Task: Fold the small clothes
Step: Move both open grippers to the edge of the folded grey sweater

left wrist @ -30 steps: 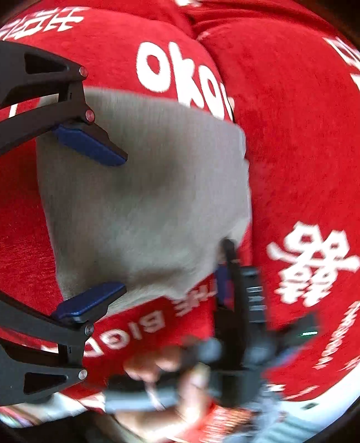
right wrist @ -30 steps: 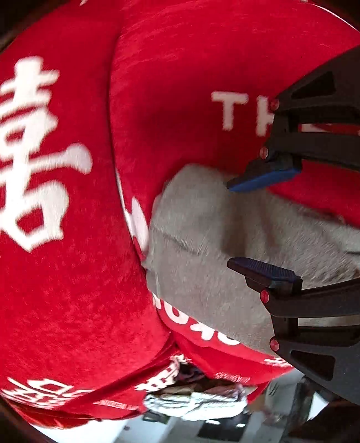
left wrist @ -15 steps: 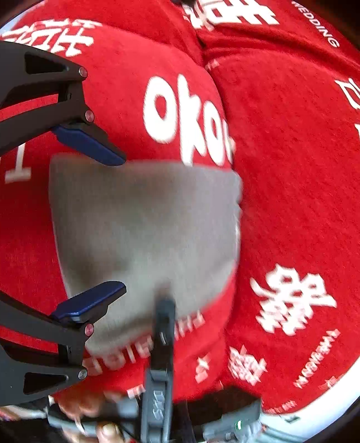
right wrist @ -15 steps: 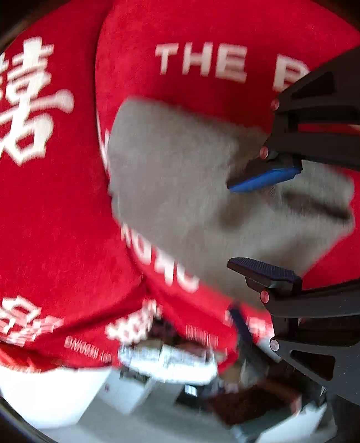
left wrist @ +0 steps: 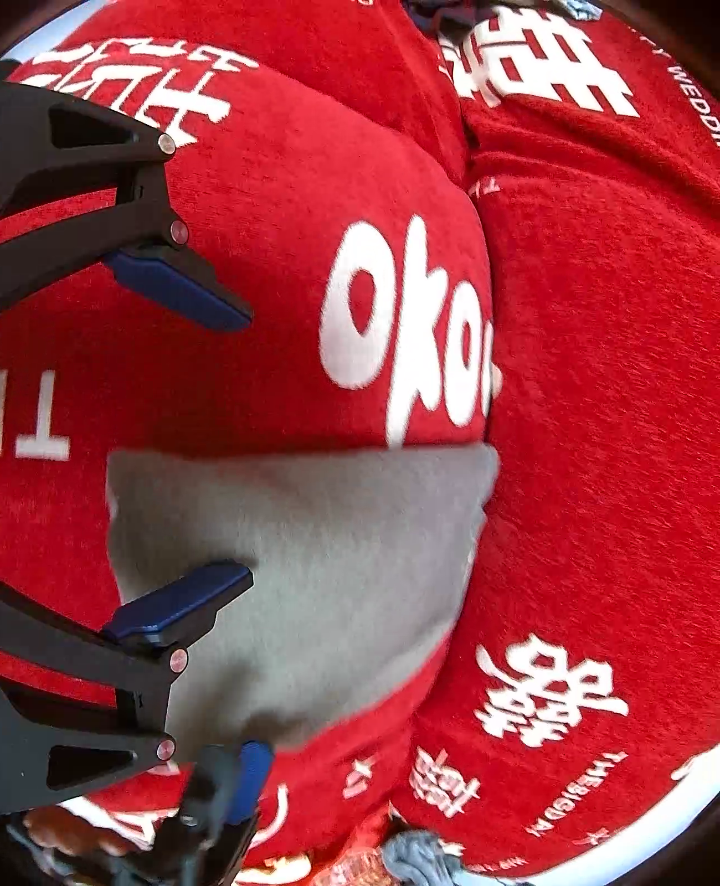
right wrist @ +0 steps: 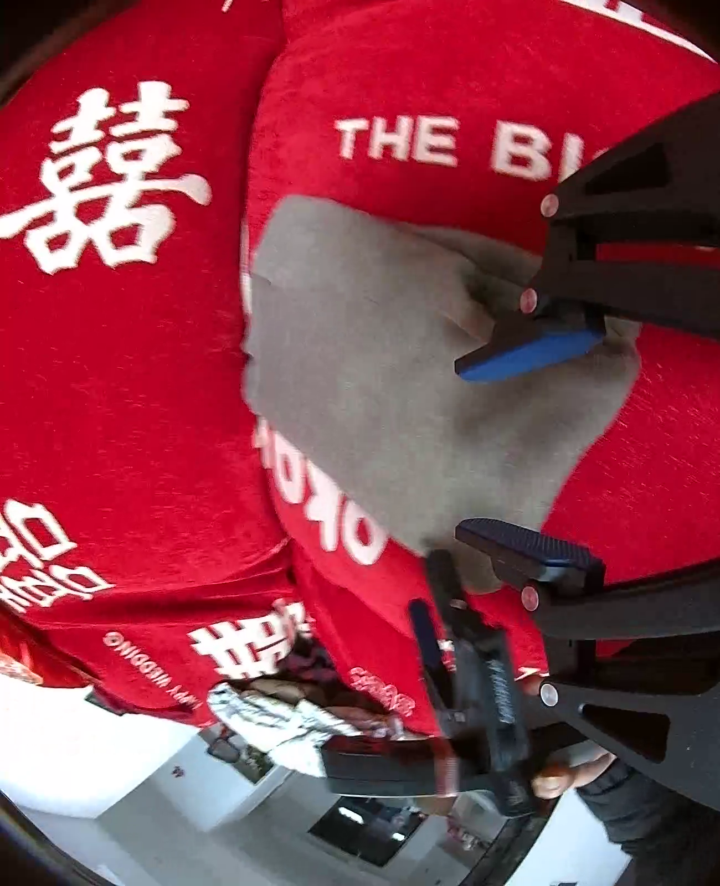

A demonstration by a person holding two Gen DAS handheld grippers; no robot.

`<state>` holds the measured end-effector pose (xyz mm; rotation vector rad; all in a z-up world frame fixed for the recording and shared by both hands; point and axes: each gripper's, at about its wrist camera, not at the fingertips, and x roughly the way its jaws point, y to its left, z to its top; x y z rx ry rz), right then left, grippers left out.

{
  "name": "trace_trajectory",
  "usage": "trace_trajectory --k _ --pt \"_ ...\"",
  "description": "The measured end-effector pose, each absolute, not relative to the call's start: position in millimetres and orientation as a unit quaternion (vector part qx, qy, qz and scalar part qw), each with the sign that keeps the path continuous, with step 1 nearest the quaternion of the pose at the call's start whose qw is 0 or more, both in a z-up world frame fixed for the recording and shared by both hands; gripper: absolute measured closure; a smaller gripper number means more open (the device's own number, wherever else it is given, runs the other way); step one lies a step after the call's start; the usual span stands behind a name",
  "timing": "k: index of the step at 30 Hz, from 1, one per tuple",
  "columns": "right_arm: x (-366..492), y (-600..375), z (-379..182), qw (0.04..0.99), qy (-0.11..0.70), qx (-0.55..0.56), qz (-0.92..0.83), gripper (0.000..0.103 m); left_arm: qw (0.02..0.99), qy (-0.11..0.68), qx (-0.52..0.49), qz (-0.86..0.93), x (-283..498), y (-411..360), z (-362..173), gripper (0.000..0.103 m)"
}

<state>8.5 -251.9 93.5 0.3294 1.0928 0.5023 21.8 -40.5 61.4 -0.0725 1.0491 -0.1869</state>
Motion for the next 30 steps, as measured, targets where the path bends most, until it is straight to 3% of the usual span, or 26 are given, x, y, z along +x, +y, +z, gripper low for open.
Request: trace_trajectory --k 5,12,15,17,30 --pt "-13.3 -262.6 57.7 0.81 0.528 0.158 0.2 0.048 0.864 0.495 -0.012 -0.091 12.7 -42.8 49.7 0.016" --pt "-39.0 -282.6 89.0 0.841 0.504 0.115 0.159 0.047 0.872 0.478 0.004 -0.105 3.5 -40.6 70.8 0.016" --pt "-37.7 -305.2 100.4 0.85 0.492 0.129 0.136 0.041 0.873 0.474 -0.002 -0.112 9.8 -36.7 77.7 0.016" --pt "-31.2 -323.6 105.7 0.855 0.486 0.144 0.11 0.036 0.868 0.483 -0.015 -0.111 19.8 -35.0 77.7 0.016" --pt "36.0 -327.3 78.7 0.817 0.519 0.23 0.097 0.035 0.8 0.565 -0.123 -0.158 95.7 -50.7 52.1 0.016"
